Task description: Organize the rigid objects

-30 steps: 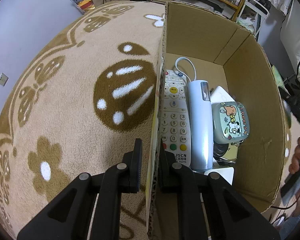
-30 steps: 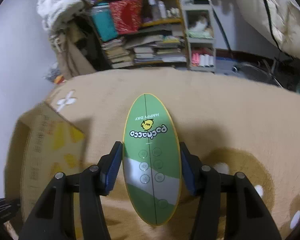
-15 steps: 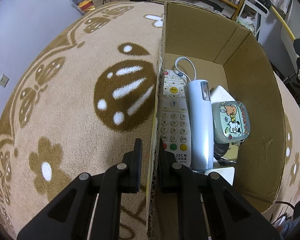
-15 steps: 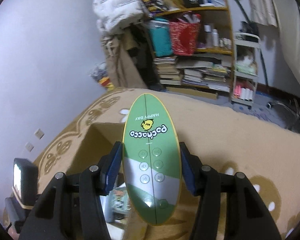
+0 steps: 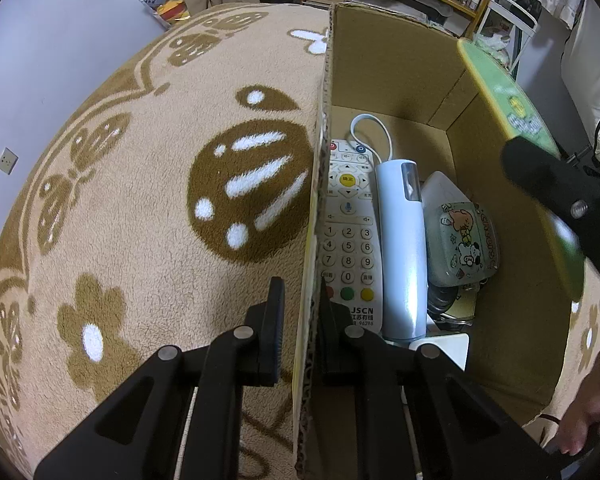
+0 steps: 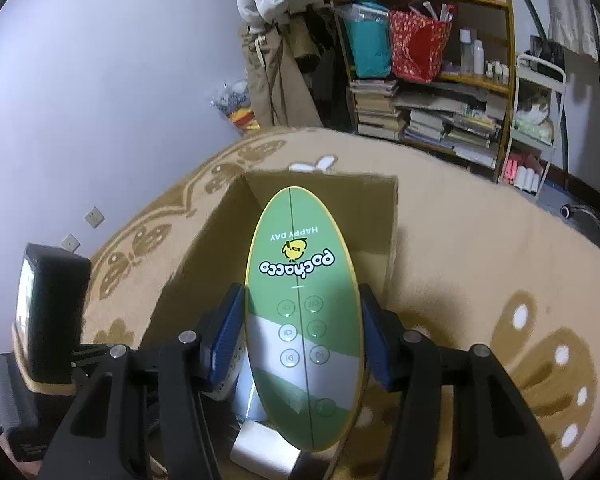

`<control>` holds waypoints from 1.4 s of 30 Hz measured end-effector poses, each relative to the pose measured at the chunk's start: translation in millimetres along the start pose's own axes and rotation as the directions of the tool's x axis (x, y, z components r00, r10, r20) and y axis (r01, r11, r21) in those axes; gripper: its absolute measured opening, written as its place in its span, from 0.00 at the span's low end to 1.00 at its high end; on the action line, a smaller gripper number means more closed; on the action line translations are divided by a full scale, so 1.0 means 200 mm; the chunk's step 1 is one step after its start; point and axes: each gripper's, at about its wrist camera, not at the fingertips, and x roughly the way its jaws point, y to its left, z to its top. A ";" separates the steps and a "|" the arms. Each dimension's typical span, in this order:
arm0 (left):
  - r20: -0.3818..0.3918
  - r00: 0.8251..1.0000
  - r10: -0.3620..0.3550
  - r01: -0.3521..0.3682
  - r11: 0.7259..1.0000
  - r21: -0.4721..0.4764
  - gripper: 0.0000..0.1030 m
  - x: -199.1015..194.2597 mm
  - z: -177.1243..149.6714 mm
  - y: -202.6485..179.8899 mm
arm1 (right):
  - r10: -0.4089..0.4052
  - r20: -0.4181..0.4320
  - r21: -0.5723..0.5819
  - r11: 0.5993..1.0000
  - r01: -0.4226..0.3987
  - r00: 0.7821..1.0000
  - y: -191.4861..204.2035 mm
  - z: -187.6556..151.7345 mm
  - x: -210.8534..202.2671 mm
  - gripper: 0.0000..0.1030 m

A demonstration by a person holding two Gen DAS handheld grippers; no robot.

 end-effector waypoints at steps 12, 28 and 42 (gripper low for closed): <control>0.009 1.000 0.005 -0.005 1.000 0.002 0.12 -0.02 -0.01 -0.01 | -0.032 0.017 -0.026 0.999 0.033 0.999 0.03 -0.01 -0.08 0.67; 0.193 0.981 -0.002 -0.009 0.998 0.059 0.45 -0.33 -0.06 -0.08 | -0.137 0.045 0.037 0.990 0.136 0.990 -0.16 -0.09 -0.36 0.96; 0.420 0.906 0.052 -0.110 0.987 0.115 1.00 -0.64 -0.19 -0.19 | -0.212 0.079 0.129 0.971 0.201 0.974 -0.32 -0.23 -0.58 1.00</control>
